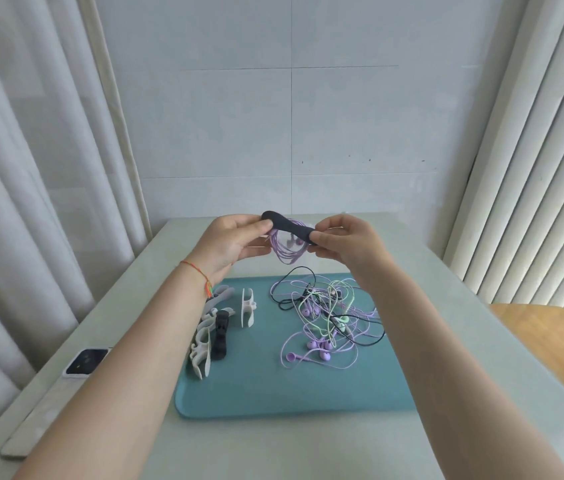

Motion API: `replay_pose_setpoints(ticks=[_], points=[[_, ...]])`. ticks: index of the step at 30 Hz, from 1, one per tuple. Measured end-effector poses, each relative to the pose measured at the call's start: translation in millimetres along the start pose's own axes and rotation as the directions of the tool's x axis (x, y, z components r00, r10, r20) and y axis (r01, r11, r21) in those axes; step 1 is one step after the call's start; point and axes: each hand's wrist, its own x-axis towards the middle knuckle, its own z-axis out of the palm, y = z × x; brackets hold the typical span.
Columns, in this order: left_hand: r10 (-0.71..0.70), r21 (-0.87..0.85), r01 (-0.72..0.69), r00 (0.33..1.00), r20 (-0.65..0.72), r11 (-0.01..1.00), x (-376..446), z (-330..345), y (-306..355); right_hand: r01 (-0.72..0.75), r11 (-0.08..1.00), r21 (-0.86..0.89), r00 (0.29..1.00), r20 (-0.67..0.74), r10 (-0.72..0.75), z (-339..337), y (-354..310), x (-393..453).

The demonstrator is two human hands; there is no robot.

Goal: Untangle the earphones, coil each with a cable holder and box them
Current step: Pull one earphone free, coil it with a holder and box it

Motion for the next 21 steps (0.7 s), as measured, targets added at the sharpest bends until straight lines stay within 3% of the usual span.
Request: replay_pose_setpoints(ticks=[4, 8, 14, 18, 21], points=[[0.0, -0.01, -0.002, 0.989, -0.147, 1.0, 7, -11, -1, -0.015, 0.998, -0.054, 1.0, 0.018, 0.016, 10, -7, 11], [-0.02, -0.039, 0.012, 0.981, -0.193, 0.999, 22, -22, 4, -0.042, 0.998, -0.055, 0.998, 0.043, 0.045, 18, -14, 34], [-0.035, 0.021, 0.042, 0.965, -0.259, 0.999, 68, -45, 4, -0.033, 0.98, -0.196, 0.999, 0.005, 0.034, 34, -19, 92], [-0.017, 0.171, 0.105, 0.891, -0.454, 0.98, 114, -69, -15, -0.058, 0.96, -0.273, 0.998, -0.043, 0.048, 38, -9, 142], [-0.05, 0.309, 0.217, 0.881, -0.47, 0.926, 141, -87, -47, -0.105, 0.921, -0.376, 0.994, -0.05, 0.093, 38, 8, 177]])
